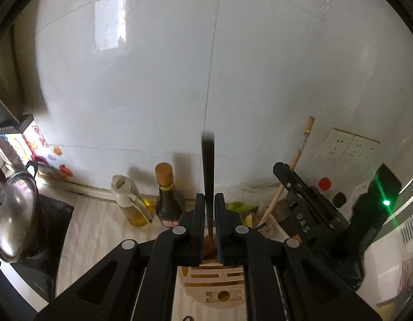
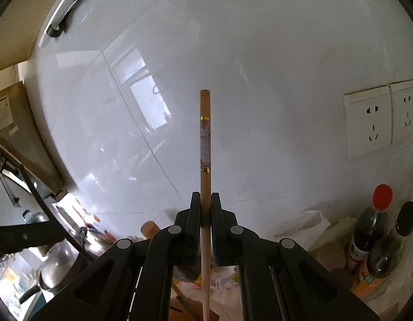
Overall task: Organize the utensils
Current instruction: 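Open both tools to release the chopsticks into the holder, then move both tools back over the remaining chopsticks on the mat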
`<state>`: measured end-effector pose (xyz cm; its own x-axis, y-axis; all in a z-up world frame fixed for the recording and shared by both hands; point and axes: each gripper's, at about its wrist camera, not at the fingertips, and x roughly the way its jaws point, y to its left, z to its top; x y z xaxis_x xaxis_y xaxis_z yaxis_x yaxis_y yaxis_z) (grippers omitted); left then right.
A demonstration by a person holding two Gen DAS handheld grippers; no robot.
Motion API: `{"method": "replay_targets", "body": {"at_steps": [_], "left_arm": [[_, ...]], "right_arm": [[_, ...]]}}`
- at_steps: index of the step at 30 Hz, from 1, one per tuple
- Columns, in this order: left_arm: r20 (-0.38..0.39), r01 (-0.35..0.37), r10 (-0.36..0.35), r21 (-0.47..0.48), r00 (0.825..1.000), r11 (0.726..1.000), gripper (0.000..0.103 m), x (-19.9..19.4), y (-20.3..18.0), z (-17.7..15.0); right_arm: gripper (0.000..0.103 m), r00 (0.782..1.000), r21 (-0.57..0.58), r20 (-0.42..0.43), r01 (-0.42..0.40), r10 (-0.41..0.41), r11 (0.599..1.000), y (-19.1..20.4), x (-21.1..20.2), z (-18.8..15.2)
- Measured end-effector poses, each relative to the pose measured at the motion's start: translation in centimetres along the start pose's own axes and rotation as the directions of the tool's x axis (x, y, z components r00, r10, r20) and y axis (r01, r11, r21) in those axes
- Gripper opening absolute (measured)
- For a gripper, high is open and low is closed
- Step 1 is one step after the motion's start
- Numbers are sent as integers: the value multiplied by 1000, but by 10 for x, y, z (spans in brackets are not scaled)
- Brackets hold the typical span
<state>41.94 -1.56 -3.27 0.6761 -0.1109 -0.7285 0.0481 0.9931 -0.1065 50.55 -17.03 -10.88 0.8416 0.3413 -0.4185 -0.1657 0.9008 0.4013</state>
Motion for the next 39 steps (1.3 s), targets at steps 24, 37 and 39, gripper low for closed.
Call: {"method": "replay_targets", "body": {"at_steps": [24,37,39], "left_arm": [[10,-133,133,5,991,991,103,-26,12,-87],[-257,-23,96,271,962,962,103,62,-93,-223],[-283,-21,113,307,952,952,103,75,-105,-239]], "right_arm": [[103,980,27,-37,195,-194,980,-35,-163,-40],[59,708,78,-559,564,-433,822,-178,-224,-192],[51,672,104,-624,578,-400,810,-198,-221,-216]]}}
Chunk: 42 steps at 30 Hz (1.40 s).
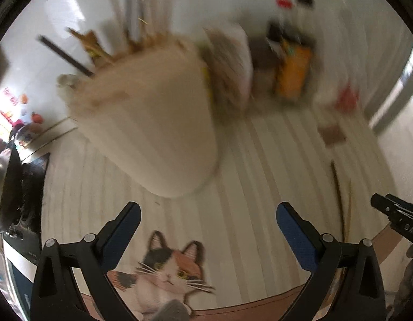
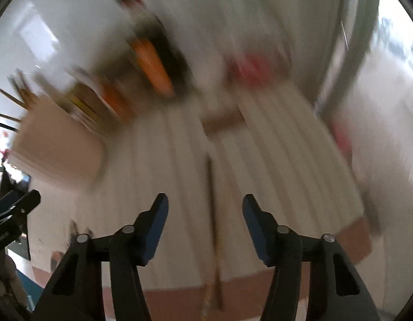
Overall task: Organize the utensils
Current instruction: 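Move both tools back over the remaining chopsticks on the mat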
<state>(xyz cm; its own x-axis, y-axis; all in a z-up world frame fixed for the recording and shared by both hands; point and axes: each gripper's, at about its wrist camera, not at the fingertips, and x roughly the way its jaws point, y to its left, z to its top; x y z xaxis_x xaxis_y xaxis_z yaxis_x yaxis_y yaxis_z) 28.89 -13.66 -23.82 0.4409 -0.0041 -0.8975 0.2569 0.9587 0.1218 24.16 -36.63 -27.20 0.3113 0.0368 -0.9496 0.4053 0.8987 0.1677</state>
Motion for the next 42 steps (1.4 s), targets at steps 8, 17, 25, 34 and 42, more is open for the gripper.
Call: {"method": "replay_targets", "body": {"at_steps": [8,17,25,34,42], "left_arm": [[-69,-21,25,69,997,997,103,38,-26,-19],[-85,57,-50,90,995,994,103,38,-35,-24],[-132,108,-93,110,987,988,103,42,-82,-26],[-226,168,-137,124,964,978,103,52,-167,-41],[-207,-7,49,199,977,980,103,75,-195,-57]], "right_arm": [[30,990,55,-130,-43,50,998,-10,60,-11],[0,993,94,-95,-64,73,994,-9,49,-13],[0,992,118,-103,-55,68,991,-50,21,-13],[5,993,218,-93,-44,66,975,-116,22,-27],[5,994,199,-73,-61,77,978,-139,19,-25]]}}
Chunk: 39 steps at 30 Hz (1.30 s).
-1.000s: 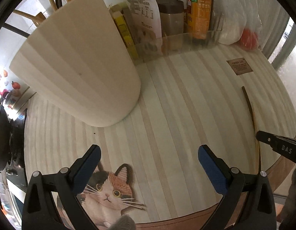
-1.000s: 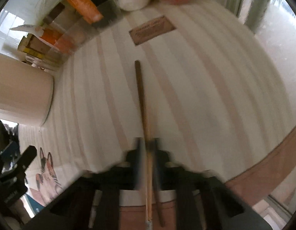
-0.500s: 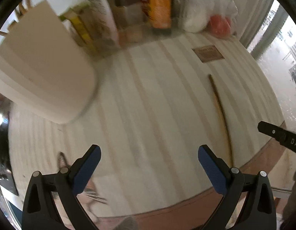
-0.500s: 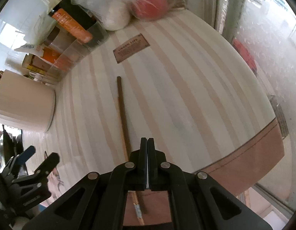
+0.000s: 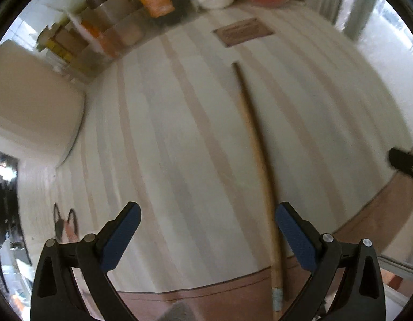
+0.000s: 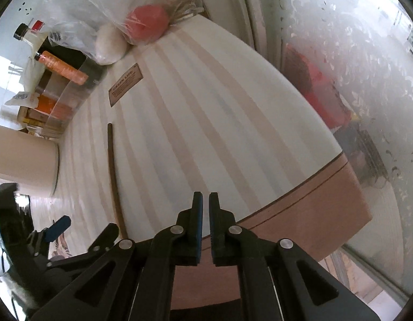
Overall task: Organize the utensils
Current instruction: 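Move both tools back over the remaining chopsticks on the mat, then grasp a wooden chopstick with the left tool while the right tool grasps a dark one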
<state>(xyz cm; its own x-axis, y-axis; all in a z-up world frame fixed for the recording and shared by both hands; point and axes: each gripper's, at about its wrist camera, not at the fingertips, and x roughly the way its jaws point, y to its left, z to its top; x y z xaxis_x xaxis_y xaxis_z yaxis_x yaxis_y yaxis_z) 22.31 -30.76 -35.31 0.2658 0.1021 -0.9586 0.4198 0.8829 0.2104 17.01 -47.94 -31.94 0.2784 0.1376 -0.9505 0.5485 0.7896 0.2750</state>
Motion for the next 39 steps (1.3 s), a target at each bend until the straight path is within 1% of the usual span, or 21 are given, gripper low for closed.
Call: {"method": "replay_targets", "body": {"at_steps": [1,2,4,5,6,10,14,16,17,21,23,25,31,33,37,39], "left_arm": [[8,14,-14,-14,1000,1000,103,0,5,-3],[18,4,-3,-31,1000,1000,103,-1,9,-5],[18,-50,51,-23,999,998,103,0,13,-8],[-6,-80,80,-23,997,997,103,5,18,-11],[-10,-68,67,-40,998,997,103,8,26,-14],[-47,-132,127,-120,991,984,103,12,63,-28],[-72,-160,148,-212,986,964,103,11,105,-42],[-74,-161,146,-254,986,954,103,9,121,-48],[-71,-164,150,-270,986,949,103,6,130,-51],[-49,-162,155,-294,987,942,103,0,141,-56],[-40,-149,143,-309,989,939,103,-3,146,-58],[-35,-137,133,-311,991,941,103,-4,150,-55],[-31,-103,98,-307,995,946,103,-3,156,-55],[-32,-103,98,-301,995,948,103,-5,151,-53],[-24,-96,93,-294,995,951,103,-6,151,-51],[-20,-95,94,-290,995,952,103,-8,150,-50]], "right_arm": [[5,1000,-8,-3,-6,6,1000,1,1,1],[5,1000,-15,-6,-10,10,1000,2,1,1],[5,1000,-41,-13,-17,16,999,9,4,3],[5,1000,-55,-17,-19,18,998,13,5,3],[5,1000,-63,-21,-24,23,998,17,6,3],[5,997,-119,-56,-56,50,991,42,14,0],[5,992,-197,-102,-91,72,976,80,31,-8],[5,991,-248,-118,-90,62,965,102,42,-14],[5,991,-272,-124,-73,40,960,110,47,-17],[5,987,-310,-157,-72,23,948,127,63,-25],[5,989,-328,-148,-55,7,943,132,64,-26],[5,988,-336,-153,-44,-8,941,135,65,-26],[5,989,-327,-150,-59,10,943,139,62,-28],[5,990,-340,-143,-46,-4,939,141,63,-28],[5,988,-331,-156,-66,14,941,146,66,-30],[4,988,-347,-157,-53,-2,936,149,68,-30]]}}
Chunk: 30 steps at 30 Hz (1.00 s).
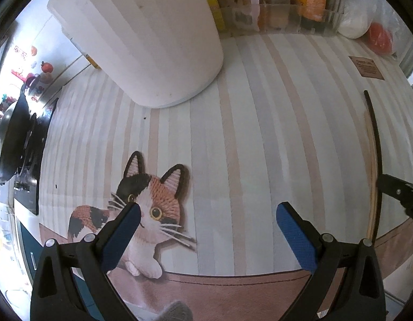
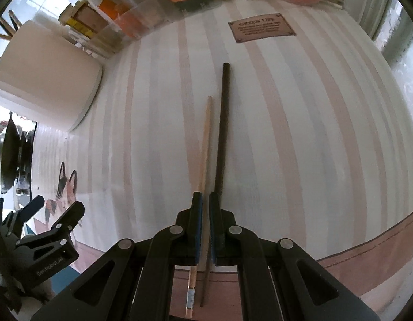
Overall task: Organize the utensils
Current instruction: 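Grasp a wooden chopstick with the left tool while the right tool grasps a dark one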
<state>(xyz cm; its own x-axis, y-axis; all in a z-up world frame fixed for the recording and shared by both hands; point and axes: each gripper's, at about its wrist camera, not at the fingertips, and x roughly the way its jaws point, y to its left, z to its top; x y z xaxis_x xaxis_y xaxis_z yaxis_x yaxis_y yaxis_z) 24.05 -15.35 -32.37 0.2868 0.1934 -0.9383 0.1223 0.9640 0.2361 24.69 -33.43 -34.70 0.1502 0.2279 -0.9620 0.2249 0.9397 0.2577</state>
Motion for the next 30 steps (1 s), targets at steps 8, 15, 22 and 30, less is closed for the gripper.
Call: {"method": "replay_targets", "body": {"at_steps": [8,15,22,30], "left_arm": [[11,33,-33,34,999,999,103,-8,-20,7],[-17,157,-156,124,988,980,103,-16,-87,14],[-84,219,-207,162,975,962,103,-12,-121,3],[-121,293,-269,270,955,917,68,-18,-173,-14]], "right_arm": [[5,998,12,-10,63,-63,998,-2,2,-1],[4,998,113,-19,-49,52,992,-50,-12,-18],[29,991,245,89,-121,102,962,-96,-46,-26],[29,993,350,121,-41,-2,936,-144,-64,-30]]}}
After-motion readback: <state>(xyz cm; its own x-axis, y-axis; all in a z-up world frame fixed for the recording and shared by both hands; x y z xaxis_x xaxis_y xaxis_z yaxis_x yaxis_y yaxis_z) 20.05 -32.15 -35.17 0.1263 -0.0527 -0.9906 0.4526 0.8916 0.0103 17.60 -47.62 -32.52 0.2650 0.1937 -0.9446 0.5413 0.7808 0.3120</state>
